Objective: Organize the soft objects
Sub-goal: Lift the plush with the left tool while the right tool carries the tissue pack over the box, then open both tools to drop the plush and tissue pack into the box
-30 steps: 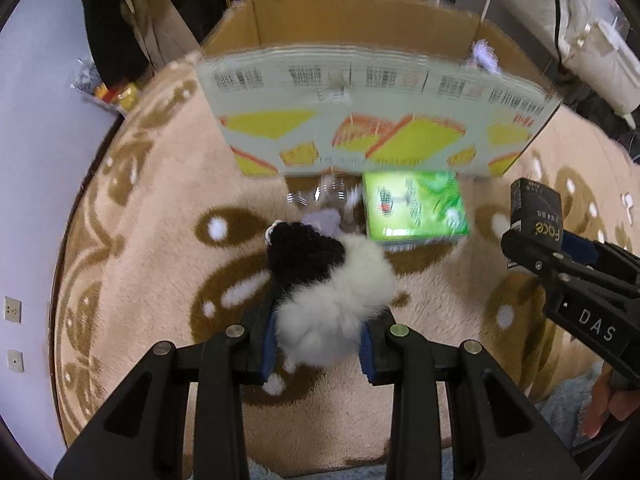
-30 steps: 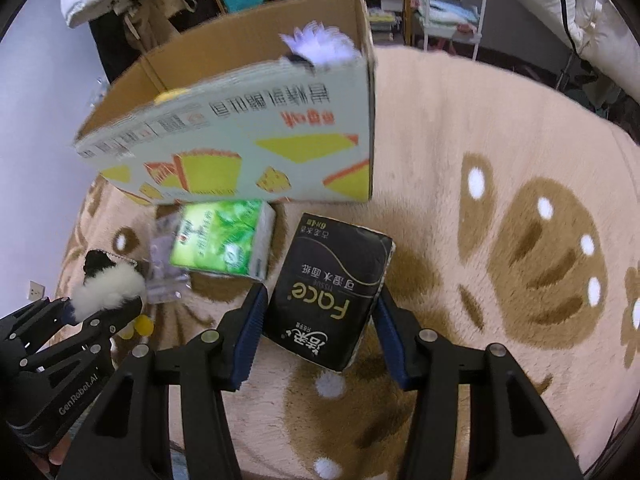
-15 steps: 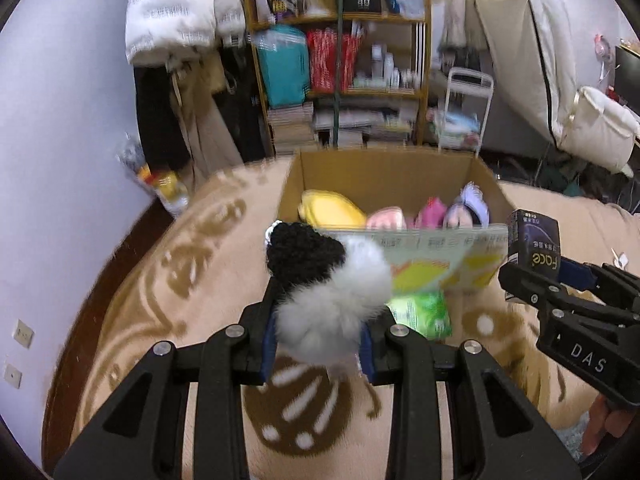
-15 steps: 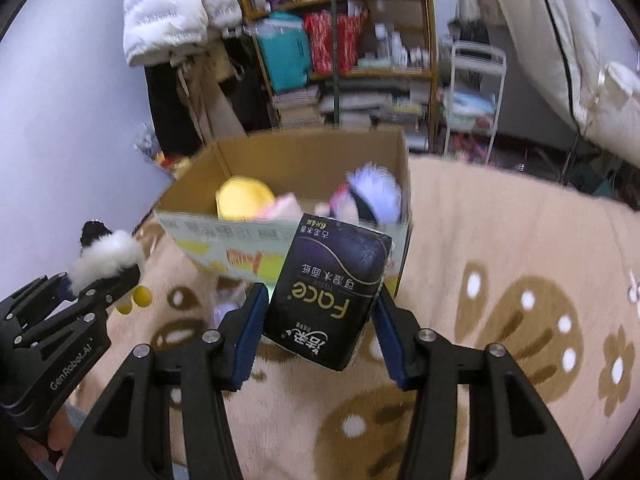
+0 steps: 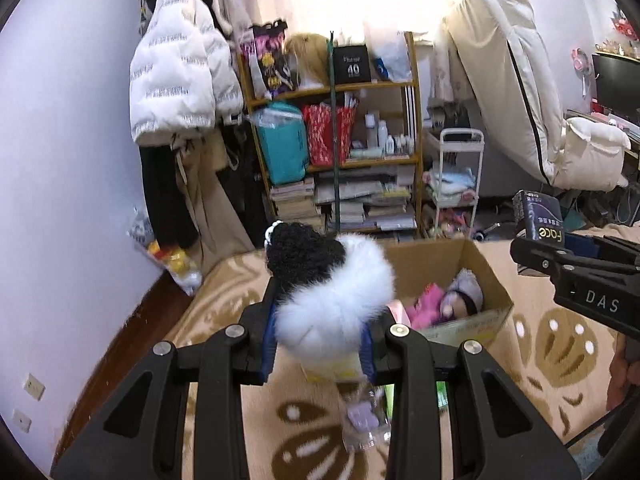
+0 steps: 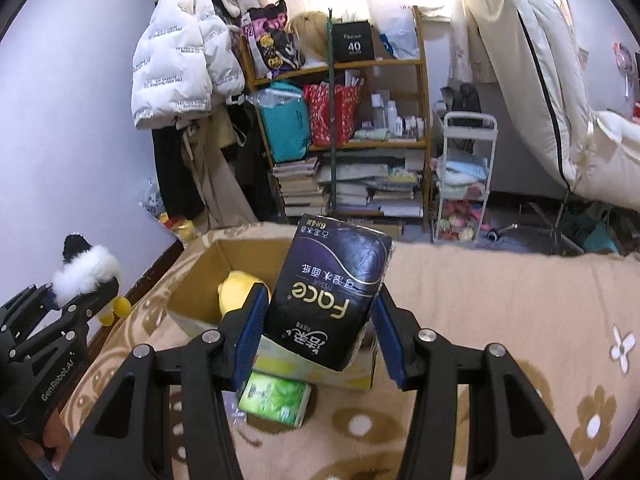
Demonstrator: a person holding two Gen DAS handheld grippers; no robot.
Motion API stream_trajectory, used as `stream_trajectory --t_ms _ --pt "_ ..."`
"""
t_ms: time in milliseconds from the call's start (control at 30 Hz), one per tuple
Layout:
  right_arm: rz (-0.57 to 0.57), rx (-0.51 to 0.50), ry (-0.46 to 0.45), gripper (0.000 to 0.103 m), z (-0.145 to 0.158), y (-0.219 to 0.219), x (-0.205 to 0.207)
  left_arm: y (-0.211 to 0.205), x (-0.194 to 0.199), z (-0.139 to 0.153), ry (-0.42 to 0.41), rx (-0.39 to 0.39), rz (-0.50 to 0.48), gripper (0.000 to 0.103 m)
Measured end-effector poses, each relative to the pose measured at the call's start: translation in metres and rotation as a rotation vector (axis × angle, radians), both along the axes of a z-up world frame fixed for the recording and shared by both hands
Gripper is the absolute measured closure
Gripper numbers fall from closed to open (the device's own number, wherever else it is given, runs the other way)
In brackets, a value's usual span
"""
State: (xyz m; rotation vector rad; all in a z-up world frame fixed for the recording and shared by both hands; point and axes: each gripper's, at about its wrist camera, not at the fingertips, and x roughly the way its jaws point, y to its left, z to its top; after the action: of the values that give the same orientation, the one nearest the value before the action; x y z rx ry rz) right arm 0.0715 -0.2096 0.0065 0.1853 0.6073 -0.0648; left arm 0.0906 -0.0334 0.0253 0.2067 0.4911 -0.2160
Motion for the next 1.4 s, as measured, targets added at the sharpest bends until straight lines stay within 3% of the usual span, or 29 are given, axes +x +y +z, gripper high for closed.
stream_trajectory --t_ms 233,400,767,967,1167,1200,1267,1400 --pt "0.01 -0.077 -0.033 0.048 0.017 -0.008 0.023 -0.013 0.026 0.016 -0.062 0.038 -0.007 0.071" --pt "0.022 -0.096 -0.048 0.048 0.02 -0.013 0.039 -0.016 0.046 0.016 -0.053 0.008 -0.018 0.071" --pt "0.041 -0.044 0.064 0.047 -0.035 -0.019 0.065 -0.028 0.087 -0.036 0.053 0.034 -0.004 0.07" --pt "0.071 -0.033 0.084 0.047 -0.051 -0.016 0.072 -0.026 0.097 -0.052 0.107 0.005 -0.009 0.068" --pt "0.099 -0.048 0.129 0.046 -0.066 -0.008 0.077 -0.026 0.108 -0.068 0.162 0.028 -0.01 0.067" --pt "0.104 -0.052 0.133 0.046 -0.068 -0.006 0.077 -0.025 0.11 -0.07 0.17 0.023 -0.01 0.065" --pt "0.109 -0.053 0.142 0.046 -0.071 -0.006 0.077 -0.024 0.113 -0.072 0.185 0.017 -0.005 0.05" --pt "0.109 -0.043 0.141 0.046 -0.071 -0.008 0.077 -0.024 0.112 -0.073 0.172 0.017 -0.008 0.041"
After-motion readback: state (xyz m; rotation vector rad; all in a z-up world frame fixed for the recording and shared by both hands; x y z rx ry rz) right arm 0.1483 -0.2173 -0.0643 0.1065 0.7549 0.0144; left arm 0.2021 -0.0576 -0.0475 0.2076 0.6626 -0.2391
